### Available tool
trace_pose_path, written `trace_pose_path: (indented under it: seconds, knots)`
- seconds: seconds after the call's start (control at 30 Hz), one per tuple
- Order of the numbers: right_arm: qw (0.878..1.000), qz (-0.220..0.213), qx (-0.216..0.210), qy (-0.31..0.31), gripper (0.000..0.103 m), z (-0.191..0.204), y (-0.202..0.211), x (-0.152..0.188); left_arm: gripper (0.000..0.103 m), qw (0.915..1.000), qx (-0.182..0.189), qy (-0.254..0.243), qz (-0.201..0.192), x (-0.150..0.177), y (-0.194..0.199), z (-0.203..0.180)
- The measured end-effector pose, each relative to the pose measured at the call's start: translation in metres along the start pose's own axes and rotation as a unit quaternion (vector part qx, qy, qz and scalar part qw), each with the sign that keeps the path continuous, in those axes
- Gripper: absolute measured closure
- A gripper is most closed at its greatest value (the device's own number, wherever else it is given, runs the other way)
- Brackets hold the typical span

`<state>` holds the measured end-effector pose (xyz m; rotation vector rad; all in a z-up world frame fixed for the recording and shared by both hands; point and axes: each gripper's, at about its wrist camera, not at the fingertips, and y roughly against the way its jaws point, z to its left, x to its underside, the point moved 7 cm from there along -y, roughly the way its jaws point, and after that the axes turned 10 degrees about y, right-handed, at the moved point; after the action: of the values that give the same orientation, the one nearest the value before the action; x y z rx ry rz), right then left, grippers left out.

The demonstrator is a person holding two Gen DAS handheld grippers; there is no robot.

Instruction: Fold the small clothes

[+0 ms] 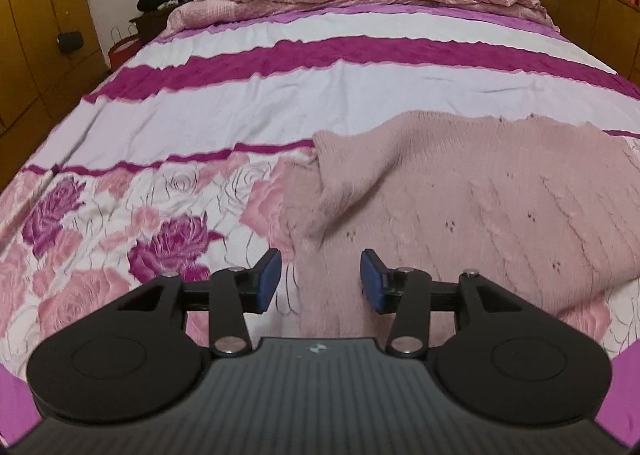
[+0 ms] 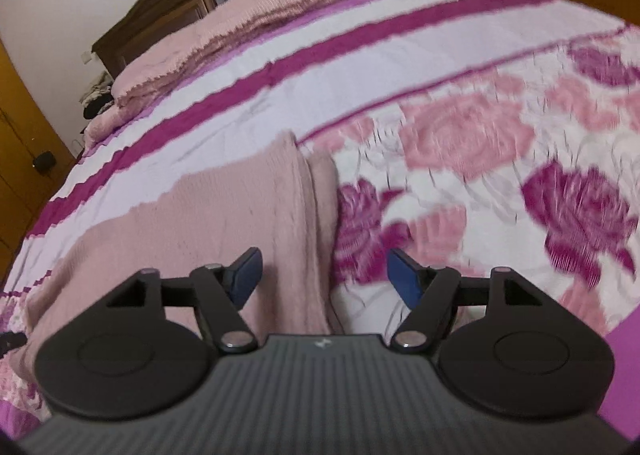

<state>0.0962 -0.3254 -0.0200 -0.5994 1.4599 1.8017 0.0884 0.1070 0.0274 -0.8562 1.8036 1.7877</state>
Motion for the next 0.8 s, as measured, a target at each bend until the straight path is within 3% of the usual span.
trace_pose_path:
  seconds: [0.3,0.57,0.6,0.63,0.67,0.8]
  knots:
    - [1.0,-0.011,-0.008,-0.002,0.03,0.002,-0.006,0.011,0.051,0.9984,0.041,0.035,-0.019,-0.044,-0.032,-0.005]
    - [1.0,-0.016,0.004,0.022,0.029,0.008,-0.008,0.014,0.051,0.9994,0.017,0.031,-0.005,-0.074,-0.098,-0.019]
    - [1.0,-0.016,0.005,0.024,0.029,0.008,-0.008,0.014,0.055,0.9992,0.02,0.033,0.0,-0.074,-0.105,-0.019]
    - [1.0,-0.017,0.005,0.024,0.028,0.008,-0.008,0.014,0.071,0.999,0.028,0.036,0.003,-0.073,-0.11,-0.02]
    - [1.0,-0.017,0.004,0.024,0.028,0.008,-0.008,0.014,0.08,0.9986,0.037,0.038,0.002,-0.073,-0.112,-0.022]
    - [0.999,-0.019,0.003,0.025,0.028,0.007,-0.008,0.015,0.086,0.9986,0.012,0.03,-0.042,-0.078,-0.108,-0.019]
